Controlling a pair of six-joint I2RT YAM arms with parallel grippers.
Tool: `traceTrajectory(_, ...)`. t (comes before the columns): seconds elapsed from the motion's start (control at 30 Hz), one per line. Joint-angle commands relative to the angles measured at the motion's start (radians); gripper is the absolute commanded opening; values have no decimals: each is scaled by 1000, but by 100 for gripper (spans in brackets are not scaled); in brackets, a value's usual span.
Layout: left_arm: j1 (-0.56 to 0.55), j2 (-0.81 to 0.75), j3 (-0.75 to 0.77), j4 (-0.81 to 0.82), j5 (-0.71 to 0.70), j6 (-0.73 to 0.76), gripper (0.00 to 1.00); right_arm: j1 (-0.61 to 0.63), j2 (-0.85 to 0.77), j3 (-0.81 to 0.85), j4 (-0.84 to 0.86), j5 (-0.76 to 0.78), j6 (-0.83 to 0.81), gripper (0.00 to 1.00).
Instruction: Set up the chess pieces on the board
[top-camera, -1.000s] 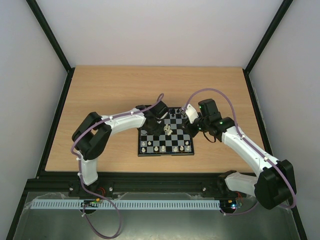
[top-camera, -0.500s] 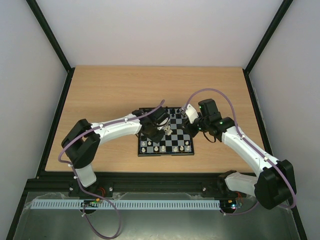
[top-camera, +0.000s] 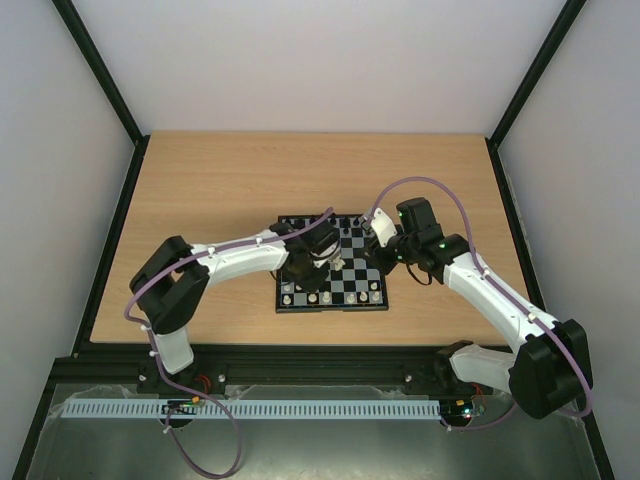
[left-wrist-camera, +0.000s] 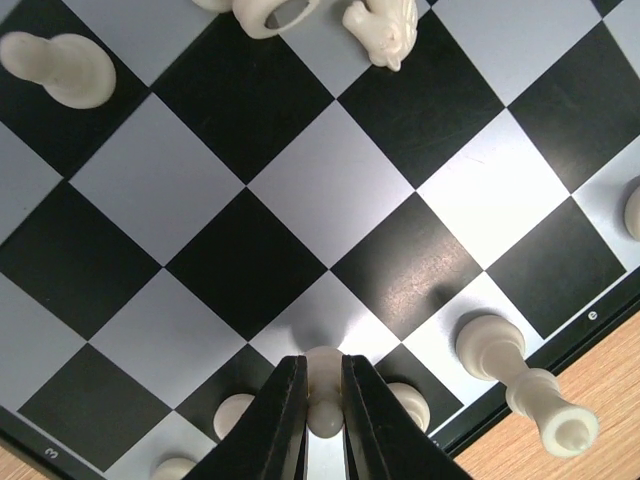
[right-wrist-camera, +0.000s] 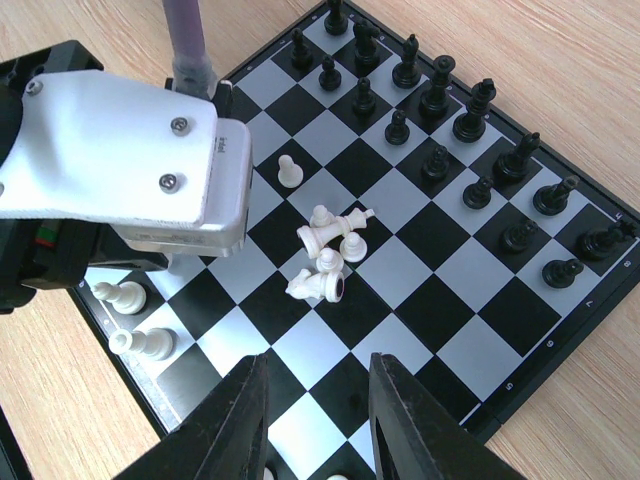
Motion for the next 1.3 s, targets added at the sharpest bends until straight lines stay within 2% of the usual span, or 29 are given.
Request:
traceTrajectory(0.0, -12, 26, -8, -24, 23, 11, 9, -3, 2, -8, -37, -17, -11, 30)
traceTrajectory(0.23, -17, 41, -4, -22, 26, 11, 9, -3, 2, -9, -38, -16, -13, 30)
traceTrajectory(0.47, -17, 36, 2, -23, 10, 3, 19, -3, 3, -10, -38, -19, -13, 30)
traceTrajectory(0.9, 0, -29, 76, 1, -65, -14, 25, -3, 5, -8, -39, -19, -14, 30)
traceTrajectory(1.03, 32, -22, 87, 13, -136, -56, 31, -2, 5, -9, -39, -18, -15, 30)
traceTrajectory(1.17, 58, -5, 101, 14, -166, -79, 44, -2, 6, -9, -39, -18, -16, 30)
traceTrajectory(1.27, 70, 6, 107, 35, -159, -83, 45, -2, 6, -10, -39, -18, -17, 30)
